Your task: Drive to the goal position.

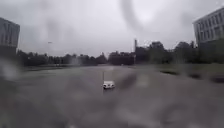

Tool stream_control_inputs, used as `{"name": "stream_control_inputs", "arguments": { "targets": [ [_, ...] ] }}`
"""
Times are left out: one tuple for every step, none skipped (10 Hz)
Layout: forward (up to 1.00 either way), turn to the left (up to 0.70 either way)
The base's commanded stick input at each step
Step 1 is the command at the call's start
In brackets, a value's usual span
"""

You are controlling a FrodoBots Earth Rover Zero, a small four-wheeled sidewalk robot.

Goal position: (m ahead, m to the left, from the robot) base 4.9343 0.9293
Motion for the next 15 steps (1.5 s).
{"name": "stream_control_inputs", "arguments": {
  "targets": [
    [1.0,0.0],
    [1.0,0.0],
    [1.0,0.0],
    [1.0,0.0],
    [1.0,0.0],
    [1.0,0.0],
    [1.0,0.0],
    [1.0,0.0],
    [1.0,0.0],
    [1.0,0.0],
    [1.0,0.0],
    [1.0,0.0],
    [1.0,0.0],
    [1.0,0.0],
    [1.0,0.0]
  ]
}}
